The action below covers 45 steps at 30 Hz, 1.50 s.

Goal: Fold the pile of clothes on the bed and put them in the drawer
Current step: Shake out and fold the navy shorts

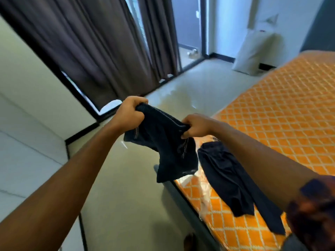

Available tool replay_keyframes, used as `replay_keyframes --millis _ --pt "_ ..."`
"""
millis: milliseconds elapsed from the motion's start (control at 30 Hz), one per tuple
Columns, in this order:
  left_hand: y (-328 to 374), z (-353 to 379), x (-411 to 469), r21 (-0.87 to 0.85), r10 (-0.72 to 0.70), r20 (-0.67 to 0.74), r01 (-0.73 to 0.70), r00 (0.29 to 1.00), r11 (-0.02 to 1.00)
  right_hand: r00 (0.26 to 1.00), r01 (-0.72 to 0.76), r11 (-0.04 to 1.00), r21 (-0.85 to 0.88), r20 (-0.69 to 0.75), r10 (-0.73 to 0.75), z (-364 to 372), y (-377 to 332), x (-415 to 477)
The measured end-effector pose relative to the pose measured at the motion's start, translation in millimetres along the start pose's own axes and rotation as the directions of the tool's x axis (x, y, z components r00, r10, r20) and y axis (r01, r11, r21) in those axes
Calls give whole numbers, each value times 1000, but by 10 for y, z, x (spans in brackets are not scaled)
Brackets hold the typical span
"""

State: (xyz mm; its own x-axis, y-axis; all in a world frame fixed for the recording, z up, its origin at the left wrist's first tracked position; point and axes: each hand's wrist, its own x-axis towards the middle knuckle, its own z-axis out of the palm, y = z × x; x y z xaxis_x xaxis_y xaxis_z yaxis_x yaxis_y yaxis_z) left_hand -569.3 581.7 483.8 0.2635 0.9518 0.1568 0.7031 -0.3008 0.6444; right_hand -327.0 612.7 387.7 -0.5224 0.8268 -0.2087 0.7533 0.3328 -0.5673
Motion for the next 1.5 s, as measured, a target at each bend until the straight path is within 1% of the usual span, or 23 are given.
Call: replay_keyframes --millis 100,200,267,300,333,367,400,467,500,533,567,633,700,733,833,867,900,933,1033,1100,1200,1333,1500 --pt "-19 -479 -382 51 -50 -195 61 980 997 982 53 979 -197 -170 -87 -46 -218 -21" --pt "-86 -940 -853 73 -124 -400 166 908 983 952 55 968 -244 -280 -125 -187 -518 -32" --pt "-110 -1200 -1162 15 -211 -509 254 835 967 949 89 977 -194 -281 -142 -299 -701 -25" --pt "-139 -1333 -1327 -36 -269 -537 296 799 954 947 121 987 -102 -288 -146 -336 -811 -39" --pt "-173 -1468 -1485 -72 -326 -548 346 770 936 940 175 983 56 -307 -150 -365 -935 -52" --pt "-210 -1590 -1623 -115 -385 -540 387 749 915 936 233 935 269 -321 -141 -384 -1068 -71" --pt "-254 -1722 -1767 -165 -441 -523 421 729 892 937 276 834 479 -327 -122 -388 -1233 -84" --pt "-294 -2007 -2019 -291 -537 -427 452 727 843 961 260 555 790 -268 -69 -361 -1634 -61" --pt "-297 -2123 -2091 -344 -564 -343 459 751 819 974 221 416 882 -223 -44 -349 -1797 -44" --pt "-310 -2277 -2180 -380 -573 -269 461 774 802 981 191 325 926 -191 -32 -336 -1989 -16" --pt "-338 -2424 -2279 -409 -575 -209 464 791 786 983 180 276 944 -181 -22 -314 -2169 24" --pt "-427 -2641 -2456 -474 -571 -120 458 812 752 983 181 256 950 -182 -18 -311 -2443 102" --pt "-631 -2883 -2728 -567 -560 -59 434 826 700 994 104 311 945 -90 -60 -283 -2739 201" --pt "-685 -2889 -2767 -599 -554 -32 428 832 677 996 58 377 924 -26 -90 -334 -2728 167" --pt "-977 -3071 -3018 -667 -554 -33 394 832 632 976 8 694 720 144 -161 -358 -3031 220" --pt "-1105 -3132 -3077 -676 -555 -42 386 831 628 975 21 740 672 151 -165 -330 -3140 267" --pt "-1200 -3171 -3105 -675 -557 -63 377 828 635 979 48 731 681 114 -170 -308 -3224 296" --pt "-1295 -3213 -3104 -675 -550 -94 352 830 648 983 81 671 737 52 -175 -288 -3289 341" --pt "-1425 -3328 -3007 -682 -545 -249 255 801 686 987 132 437 890 -75 -144 -207 -3390 492" --pt "-1486 -3414 -2878 -653 -518 -348 194 781 732 990 135 384 913 -108 -93 -147 -3440 601" --pt "-1531 -3525 -2683 -629 -528 -418 184 739 755 989 148 360 921 -147 -29 -115 -3545 781" --pt "-1570 -3595 -2484 -597 -612 -451 290 650 748 972 204 356 912 -232 37 -175 -3621 1006" --pt "-1530 -3609 -2227 -714 -686 -475 214 551 666 946 228 375 899 -296 135 -319 -3751 1193"
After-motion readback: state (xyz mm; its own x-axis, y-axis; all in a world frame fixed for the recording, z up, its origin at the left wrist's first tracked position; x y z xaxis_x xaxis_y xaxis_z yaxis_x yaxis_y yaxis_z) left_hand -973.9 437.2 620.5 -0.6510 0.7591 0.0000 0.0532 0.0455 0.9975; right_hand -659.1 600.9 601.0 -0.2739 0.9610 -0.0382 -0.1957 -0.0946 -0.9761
